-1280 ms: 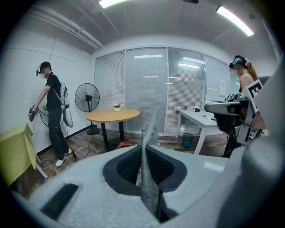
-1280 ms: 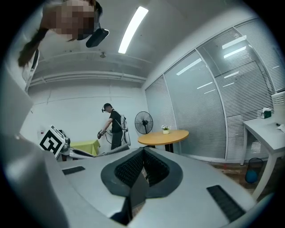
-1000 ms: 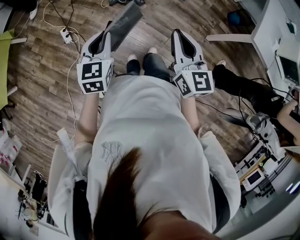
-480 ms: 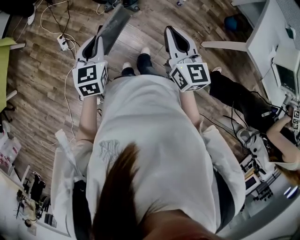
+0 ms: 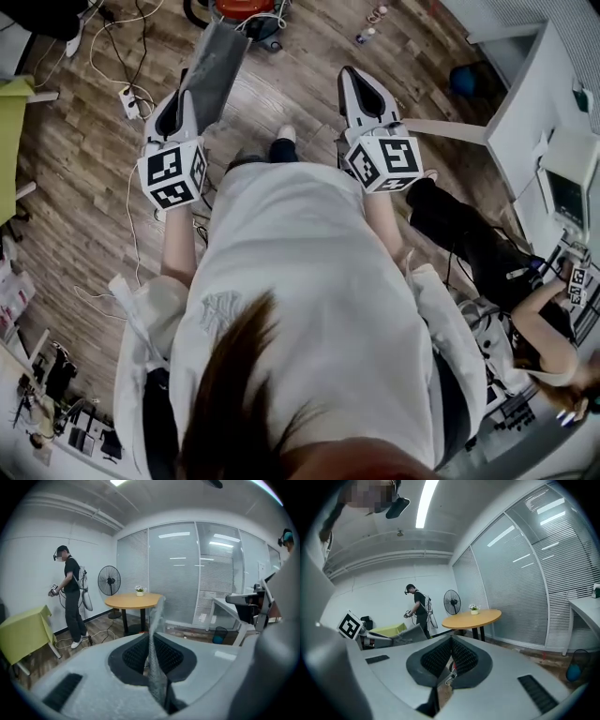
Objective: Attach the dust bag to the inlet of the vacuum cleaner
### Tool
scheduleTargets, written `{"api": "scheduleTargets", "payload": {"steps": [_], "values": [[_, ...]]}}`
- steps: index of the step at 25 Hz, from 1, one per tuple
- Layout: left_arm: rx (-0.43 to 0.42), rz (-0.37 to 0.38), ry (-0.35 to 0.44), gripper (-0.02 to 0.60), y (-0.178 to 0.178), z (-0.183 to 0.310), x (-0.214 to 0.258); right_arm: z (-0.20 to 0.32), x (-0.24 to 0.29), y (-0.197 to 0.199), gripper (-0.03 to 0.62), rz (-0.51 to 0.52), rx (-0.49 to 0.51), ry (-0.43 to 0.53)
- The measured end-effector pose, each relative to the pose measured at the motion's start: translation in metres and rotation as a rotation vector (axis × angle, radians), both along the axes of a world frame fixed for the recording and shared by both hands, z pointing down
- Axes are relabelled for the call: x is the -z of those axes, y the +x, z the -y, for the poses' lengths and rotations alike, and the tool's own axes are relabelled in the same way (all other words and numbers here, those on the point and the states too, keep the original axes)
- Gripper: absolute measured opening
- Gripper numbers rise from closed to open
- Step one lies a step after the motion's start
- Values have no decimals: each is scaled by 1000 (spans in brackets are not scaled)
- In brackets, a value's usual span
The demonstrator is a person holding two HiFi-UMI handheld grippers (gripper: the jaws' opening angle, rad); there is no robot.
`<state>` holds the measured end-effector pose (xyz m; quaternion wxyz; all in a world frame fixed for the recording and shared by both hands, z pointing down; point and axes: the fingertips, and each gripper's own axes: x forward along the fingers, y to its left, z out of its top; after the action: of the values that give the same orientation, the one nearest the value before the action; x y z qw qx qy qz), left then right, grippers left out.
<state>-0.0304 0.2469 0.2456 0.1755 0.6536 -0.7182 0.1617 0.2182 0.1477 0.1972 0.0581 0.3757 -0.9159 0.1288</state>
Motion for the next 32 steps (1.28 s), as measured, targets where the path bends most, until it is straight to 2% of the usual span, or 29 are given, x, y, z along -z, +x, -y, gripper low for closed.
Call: {"api": "scheduleTargets", "payload": {"steps": [8,14,19,26,32], "values": [[76,23,-18,34,-21,-1,-1,16,-7,-6,5,31,3,-20],[41,39,-19,34,-15,13,5,20,-1,-3,5,56,-8,-25],[12,2,-11,34,-20,40,4,33,-7,-9,5,46,-30,-42],[-85,-30,-57,35,-40,102,-15,74,-19,-37,5,47,-91,-86],[-263,15,-80,34,-49,170,-15,126,-19,-67,5,60,-175,-96]]}}
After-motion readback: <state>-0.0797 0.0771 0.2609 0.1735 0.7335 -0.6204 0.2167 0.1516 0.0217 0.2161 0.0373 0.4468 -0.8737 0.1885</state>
